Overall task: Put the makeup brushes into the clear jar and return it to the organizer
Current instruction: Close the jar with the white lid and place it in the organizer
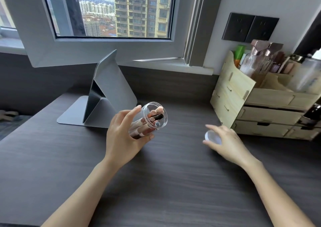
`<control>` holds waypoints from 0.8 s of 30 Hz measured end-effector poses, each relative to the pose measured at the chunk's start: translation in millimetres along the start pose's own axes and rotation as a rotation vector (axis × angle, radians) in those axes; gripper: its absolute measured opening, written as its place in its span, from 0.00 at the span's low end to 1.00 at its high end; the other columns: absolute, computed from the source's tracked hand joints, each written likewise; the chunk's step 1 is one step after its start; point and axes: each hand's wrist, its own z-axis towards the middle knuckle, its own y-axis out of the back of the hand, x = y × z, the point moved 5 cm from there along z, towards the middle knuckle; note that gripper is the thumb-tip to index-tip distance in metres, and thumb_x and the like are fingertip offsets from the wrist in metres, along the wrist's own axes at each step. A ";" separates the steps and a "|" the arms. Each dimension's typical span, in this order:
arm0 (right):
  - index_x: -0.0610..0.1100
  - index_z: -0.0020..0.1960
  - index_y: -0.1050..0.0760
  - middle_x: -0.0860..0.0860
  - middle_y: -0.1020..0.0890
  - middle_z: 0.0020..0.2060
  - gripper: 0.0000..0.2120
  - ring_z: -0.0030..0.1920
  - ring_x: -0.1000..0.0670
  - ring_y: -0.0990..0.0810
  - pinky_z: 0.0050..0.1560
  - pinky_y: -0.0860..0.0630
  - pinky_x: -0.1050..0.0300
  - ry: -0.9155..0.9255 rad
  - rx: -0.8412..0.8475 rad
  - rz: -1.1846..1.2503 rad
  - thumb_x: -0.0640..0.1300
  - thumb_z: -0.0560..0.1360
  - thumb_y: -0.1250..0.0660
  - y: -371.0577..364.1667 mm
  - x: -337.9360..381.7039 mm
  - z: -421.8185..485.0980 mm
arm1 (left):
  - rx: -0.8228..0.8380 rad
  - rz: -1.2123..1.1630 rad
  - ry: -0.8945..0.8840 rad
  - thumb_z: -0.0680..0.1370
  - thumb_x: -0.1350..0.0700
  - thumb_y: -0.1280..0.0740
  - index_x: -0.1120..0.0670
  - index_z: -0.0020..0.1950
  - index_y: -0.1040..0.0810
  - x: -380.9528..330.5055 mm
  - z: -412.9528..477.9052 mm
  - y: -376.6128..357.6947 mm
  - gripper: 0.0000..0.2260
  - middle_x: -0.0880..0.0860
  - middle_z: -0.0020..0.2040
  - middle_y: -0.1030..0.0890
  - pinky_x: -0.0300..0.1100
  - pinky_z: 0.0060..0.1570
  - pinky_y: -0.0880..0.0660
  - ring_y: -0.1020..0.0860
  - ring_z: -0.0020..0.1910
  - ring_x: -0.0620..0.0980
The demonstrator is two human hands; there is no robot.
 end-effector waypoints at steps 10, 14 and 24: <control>0.43 0.42 0.31 0.52 0.17 0.35 0.30 0.44 0.53 0.17 0.61 0.25 0.52 0.162 0.039 1.826 0.46 0.49 0.16 11.7 106.1 10.7 | 0.040 -0.074 0.133 0.59 0.44 0.24 0.46 0.62 0.28 -6.7 1.5 1.3 0.34 0.45 0.51 0.25 0.45 0.48 0.27 0.25 0.49 0.50; 0.44 0.40 0.32 0.48 0.17 0.42 0.26 0.52 0.49 0.19 0.60 0.23 0.54 0.157 0.073 1.831 0.48 0.53 0.18 -5.2 127.5 6.4 | 0.144 -0.151 0.197 0.56 0.41 0.25 0.45 0.60 0.26 -18.3 8.3 0.5 0.33 0.44 0.48 0.24 0.40 0.44 0.28 0.25 0.46 0.43; 0.44 0.42 0.31 0.44 0.20 0.53 0.22 0.47 0.49 0.19 0.49 0.21 0.58 0.328 0.248 1.539 0.52 0.60 0.22 15.8 139.3 -11.2 | 0.605 -0.795 0.560 0.56 0.48 0.22 0.46 0.52 0.20 -53.4 9.3 -0.2 0.24 0.65 0.46 0.22 0.53 0.52 0.25 0.21 0.43 0.56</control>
